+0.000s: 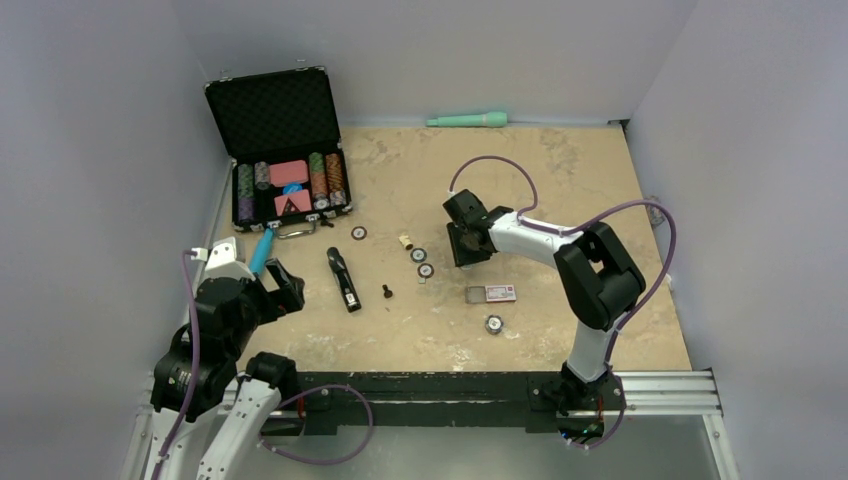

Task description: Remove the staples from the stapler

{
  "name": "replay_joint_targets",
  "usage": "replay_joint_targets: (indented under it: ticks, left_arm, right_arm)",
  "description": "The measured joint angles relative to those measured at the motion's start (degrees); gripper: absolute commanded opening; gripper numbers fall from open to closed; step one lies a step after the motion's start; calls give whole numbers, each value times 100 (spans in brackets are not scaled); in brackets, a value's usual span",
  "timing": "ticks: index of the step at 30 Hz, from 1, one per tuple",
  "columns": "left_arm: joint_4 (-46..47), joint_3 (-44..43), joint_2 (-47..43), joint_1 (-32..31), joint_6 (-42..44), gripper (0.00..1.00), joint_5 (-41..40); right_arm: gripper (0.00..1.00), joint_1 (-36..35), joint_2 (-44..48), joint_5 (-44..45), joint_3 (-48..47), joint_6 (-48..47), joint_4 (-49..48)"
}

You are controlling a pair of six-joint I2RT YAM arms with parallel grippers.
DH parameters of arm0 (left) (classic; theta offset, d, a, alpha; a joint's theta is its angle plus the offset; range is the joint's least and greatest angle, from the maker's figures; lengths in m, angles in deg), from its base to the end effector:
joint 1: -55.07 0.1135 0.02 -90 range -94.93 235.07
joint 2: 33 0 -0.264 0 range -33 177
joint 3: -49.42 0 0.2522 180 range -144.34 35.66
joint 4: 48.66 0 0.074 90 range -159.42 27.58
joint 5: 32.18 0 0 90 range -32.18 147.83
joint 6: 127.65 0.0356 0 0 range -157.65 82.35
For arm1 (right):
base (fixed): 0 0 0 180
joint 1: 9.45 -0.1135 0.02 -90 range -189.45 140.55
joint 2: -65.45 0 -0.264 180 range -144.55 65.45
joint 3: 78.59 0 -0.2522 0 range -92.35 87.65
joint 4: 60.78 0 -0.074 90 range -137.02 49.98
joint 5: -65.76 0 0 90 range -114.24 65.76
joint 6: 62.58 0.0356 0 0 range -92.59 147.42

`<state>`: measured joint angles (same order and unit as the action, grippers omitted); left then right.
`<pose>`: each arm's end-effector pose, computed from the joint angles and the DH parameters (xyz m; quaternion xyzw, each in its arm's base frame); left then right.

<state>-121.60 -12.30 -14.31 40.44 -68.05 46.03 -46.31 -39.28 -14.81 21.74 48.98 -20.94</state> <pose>0.0489 -0.0052 0.3159 -0.1691 0.8459 -0.1086 0.4941 0.2930 0.2124 0.1632 -0.1118 0.9665 0.0356 0.2282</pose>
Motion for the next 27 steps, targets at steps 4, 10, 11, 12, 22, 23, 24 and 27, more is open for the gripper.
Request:
replay_joint_targets:
  ticks: [4,10,11,12,22,23,24,27]
  left_arm:
    - [2,0,0,0,0,100,2]
    - [66,22,103,0,7,100,122]
    - [90,31,136,0,7,100,155]
    - [111,37,177,0,9,100,188]
    - [129,4,708,0,26,100,1220]
    - [101,-48,881,0,28,100,1451]
    - [111,-98,1080,0,28,100,1685]
    - [151,-153,1460,0,-7,97,2260]
  right_arm:
    - [0,0,44,-87,0,-33,55]
    - [0,-15,553,-616,-2,-210,361]
    - [0,-20,695,-734,-22,-227,413]
    - [0,-22,828,-828,-52,-240,455]
    - [0,-26,1770,-2050,-136,-225,520]
    - [0,-26,1845,-2218,-111,-203,514]
    - [0,-26,1910,-2332,-90,-181,514]
    - [0,-26,2149,-2732,13,-76,514]
